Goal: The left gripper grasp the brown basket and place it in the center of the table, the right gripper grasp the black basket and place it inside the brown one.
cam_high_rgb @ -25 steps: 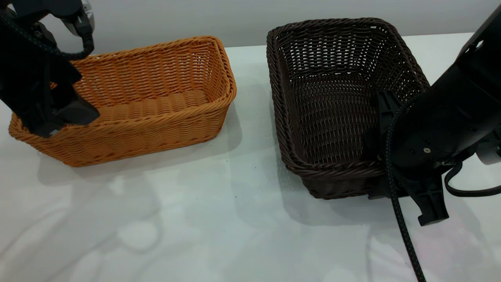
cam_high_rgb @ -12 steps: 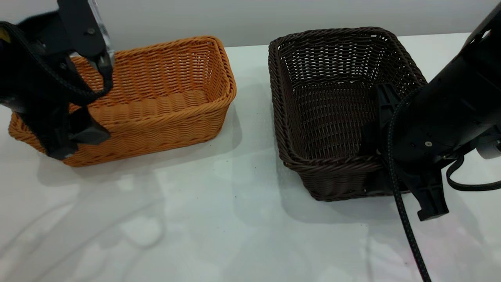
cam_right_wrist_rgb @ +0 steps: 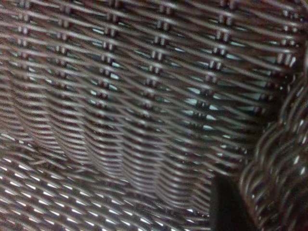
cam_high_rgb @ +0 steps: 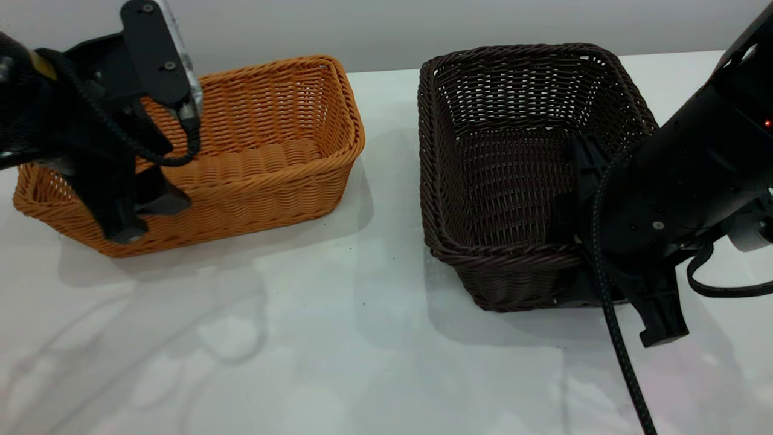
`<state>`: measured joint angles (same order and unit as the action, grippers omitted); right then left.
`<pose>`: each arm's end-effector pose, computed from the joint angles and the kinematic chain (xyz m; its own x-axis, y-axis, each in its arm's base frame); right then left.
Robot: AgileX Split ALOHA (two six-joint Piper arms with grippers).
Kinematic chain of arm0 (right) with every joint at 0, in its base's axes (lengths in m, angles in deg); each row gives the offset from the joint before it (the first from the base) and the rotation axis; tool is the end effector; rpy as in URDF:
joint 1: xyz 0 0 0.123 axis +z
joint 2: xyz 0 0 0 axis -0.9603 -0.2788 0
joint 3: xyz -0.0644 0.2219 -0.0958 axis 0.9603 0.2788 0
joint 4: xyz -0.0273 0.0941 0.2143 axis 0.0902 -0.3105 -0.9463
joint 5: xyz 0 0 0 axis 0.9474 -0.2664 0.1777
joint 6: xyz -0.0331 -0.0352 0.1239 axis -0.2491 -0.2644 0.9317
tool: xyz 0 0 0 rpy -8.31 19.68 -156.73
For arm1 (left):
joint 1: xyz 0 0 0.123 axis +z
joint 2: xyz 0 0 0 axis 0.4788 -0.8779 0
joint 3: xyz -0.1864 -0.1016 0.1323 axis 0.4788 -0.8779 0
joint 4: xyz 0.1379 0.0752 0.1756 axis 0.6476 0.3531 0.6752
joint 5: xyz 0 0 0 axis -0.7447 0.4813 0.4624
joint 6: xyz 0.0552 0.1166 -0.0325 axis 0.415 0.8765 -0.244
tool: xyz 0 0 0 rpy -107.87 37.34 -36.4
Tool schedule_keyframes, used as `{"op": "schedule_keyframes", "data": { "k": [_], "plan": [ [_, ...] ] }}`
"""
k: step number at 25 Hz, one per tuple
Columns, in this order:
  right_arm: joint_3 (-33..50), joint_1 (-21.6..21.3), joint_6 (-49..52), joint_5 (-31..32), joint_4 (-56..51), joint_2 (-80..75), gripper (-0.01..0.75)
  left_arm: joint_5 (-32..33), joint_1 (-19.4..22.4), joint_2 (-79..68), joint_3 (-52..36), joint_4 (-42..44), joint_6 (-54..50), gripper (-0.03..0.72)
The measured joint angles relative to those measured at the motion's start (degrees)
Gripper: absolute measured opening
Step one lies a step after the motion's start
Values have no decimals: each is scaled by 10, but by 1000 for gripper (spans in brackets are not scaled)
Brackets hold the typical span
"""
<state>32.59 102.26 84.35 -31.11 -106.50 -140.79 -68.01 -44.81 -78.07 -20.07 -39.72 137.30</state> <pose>0.2559 0.1478 0.0209 -0.2542 0.9525 0.1680 0.9075 0.1748 0.3821 0.3042 -0.0883 0.0711 -0.1903 0.9251 -0.3287 0.7958 0.3414 0.5002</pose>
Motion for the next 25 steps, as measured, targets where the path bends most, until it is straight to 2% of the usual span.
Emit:
{"op": "schedule_keyframes", "data": {
  "k": [15, 18, 22, 25],
  "plan": [
    [0, 0, -35, -10, 1, 1, 304, -9, 0, -66, 23, -1, -4, 358],
    [0, 0, -57, -11, 1, 6, 304, -25, 0, -74, 23, -1, -4, 293],
    [0, 0, -60, -27, 1, 20, 303, -34, 0, -78, 23, 4, 0, 128],
    [1, 1, -60, -36, 1, 36, 292, -31, 0, -78, 23, -3, -10, 106]
  ]
}}
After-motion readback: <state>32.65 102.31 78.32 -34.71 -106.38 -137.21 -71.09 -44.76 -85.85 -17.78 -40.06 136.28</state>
